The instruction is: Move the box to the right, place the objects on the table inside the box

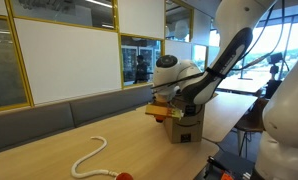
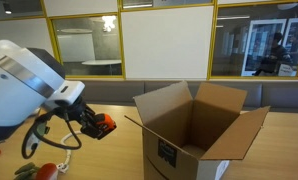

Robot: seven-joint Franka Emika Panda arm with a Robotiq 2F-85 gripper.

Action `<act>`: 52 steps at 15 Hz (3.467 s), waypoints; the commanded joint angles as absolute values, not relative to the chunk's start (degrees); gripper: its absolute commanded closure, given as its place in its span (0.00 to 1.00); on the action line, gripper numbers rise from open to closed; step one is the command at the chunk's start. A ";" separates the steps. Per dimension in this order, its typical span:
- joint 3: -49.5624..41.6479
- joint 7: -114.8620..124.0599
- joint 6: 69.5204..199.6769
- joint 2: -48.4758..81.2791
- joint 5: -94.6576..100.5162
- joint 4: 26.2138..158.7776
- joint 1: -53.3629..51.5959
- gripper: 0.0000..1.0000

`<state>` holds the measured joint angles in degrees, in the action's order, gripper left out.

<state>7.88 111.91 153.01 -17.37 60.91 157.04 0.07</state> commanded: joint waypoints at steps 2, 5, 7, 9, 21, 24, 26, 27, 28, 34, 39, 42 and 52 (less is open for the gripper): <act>7.75 101.57 145.01 -32.30 52.17 157.58 -3.04 0.68; 8.60 96.65 139.12 -38.41 49.68 154.55 -2.58 0.68; 8.63 93.24 136.18 -41.79 50.01 151.89 -1.48 0.68; 7.08 89.18 134.82 -43.22 50.52 148.23 -0.18 0.68; -0.91 85.04 148.02 -21.38 52.96 136.75 10.96 0.68; -2.37 84.87 151.13 -15.04 52.92 134.38 12.86 0.68; -3.23 84.97 152.01 -11.65 53.03 132.56 13.60 0.68; -3.87 84.81 152.43 -9.91 52.82 131.67 13.82 0.68; -4.58 84.60 152.76 -8.28 52.55 130.88 13.89 0.68; -8.75 83.62 154.80 -0.93 51.04 128.32 13.66 0.68; -11.03 81.44 156.14 2.80 47.42 127.43 13.24 0.18; -11.55 79.75 156.23 3.40 45.00 127.11 12.99 0.00; -8.78 81.68 154.57 -6.08 50.10 130.06 9.83 0.00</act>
<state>-10.11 80.52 155.23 -0.42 46.96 128.02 11.11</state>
